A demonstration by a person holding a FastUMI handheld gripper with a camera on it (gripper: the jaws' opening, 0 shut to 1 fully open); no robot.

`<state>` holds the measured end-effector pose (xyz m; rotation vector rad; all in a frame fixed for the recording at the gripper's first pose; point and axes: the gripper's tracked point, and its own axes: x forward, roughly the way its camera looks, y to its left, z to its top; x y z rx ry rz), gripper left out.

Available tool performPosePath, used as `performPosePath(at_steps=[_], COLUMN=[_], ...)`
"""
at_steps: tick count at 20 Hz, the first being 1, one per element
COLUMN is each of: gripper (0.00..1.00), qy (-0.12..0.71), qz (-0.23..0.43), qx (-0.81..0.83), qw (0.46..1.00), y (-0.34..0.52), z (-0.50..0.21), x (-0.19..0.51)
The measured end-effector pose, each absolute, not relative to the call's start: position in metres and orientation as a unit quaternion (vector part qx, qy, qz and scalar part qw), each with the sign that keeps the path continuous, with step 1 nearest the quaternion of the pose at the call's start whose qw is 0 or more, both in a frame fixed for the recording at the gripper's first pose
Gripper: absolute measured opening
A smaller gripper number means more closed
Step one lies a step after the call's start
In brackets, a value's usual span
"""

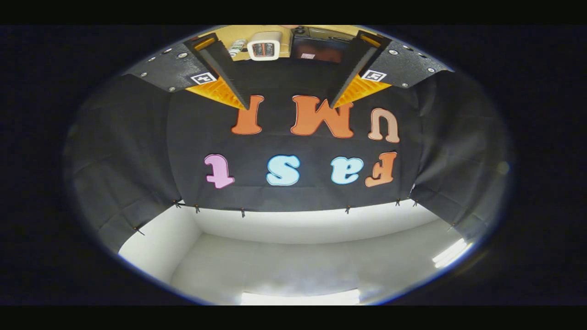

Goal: Open the toaster oven, put the food inside, and close the toaster oven door.

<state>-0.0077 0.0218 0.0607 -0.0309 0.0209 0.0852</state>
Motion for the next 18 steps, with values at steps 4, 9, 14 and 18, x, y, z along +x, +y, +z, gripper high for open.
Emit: performPosePath(at_steps=[4, 9, 14, 18], gripper=[0.98, 0.99, 0.99, 0.99], qy=[0.001, -0.003, -0.008, -0.018], qz=[0.051, 0.053, 0.055, 0.055], qx=[-0.017, -0.029, -0.033, -0.044], qw=[0.999, 0.998, 0.998, 0.997], y=[0.031, 0.036, 0.04, 0.044], z=[0.067, 0.068, 0.069, 0.072], x=[-0.011, -0.014, -0.019, -0.02])
